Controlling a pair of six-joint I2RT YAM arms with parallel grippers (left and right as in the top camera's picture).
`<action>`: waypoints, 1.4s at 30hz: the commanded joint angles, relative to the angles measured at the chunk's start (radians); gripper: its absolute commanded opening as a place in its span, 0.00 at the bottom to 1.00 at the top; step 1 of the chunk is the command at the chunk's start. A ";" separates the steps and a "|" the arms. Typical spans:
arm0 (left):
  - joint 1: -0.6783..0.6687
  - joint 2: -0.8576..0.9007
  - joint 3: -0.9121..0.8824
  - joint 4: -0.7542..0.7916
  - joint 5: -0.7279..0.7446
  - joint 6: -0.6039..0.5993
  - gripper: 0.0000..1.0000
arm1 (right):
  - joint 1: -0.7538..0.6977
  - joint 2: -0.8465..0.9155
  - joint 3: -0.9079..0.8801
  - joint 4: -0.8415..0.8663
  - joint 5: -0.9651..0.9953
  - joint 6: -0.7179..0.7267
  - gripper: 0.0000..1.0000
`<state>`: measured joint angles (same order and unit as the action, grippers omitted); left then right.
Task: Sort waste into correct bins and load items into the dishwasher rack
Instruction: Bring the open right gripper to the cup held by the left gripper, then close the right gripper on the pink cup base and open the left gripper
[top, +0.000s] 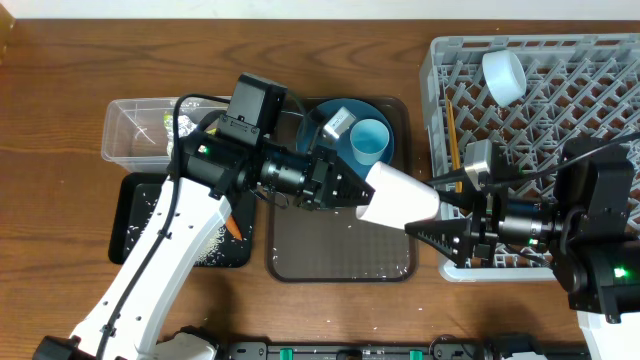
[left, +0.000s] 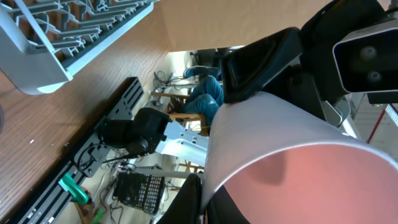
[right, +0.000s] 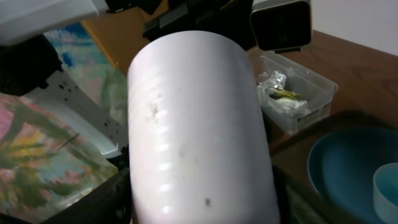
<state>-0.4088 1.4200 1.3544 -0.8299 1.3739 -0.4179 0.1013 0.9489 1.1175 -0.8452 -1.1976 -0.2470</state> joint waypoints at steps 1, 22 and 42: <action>-0.002 0.003 0.022 0.005 0.014 0.002 0.06 | -0.002 0.000 0.014 -0.004 -0.041 -0.005 0.63; -0.074 0.003 0.011 0.005 -0.057 0.013 0.06 | -0.002 0.000 0.014 0.029 -0.036 -0.005 0.69; -0.074 0.003 0.011 0.150 -0.015 -0.096 0.06 | -0.002 0.000 0.012 -0.071 0.023 -0.032 0.72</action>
<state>-0.4801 1.4208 1.3544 -0.6853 1.3289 -0.4911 0.0956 0.9489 1.1175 -0.9169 -1.1748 -0.2554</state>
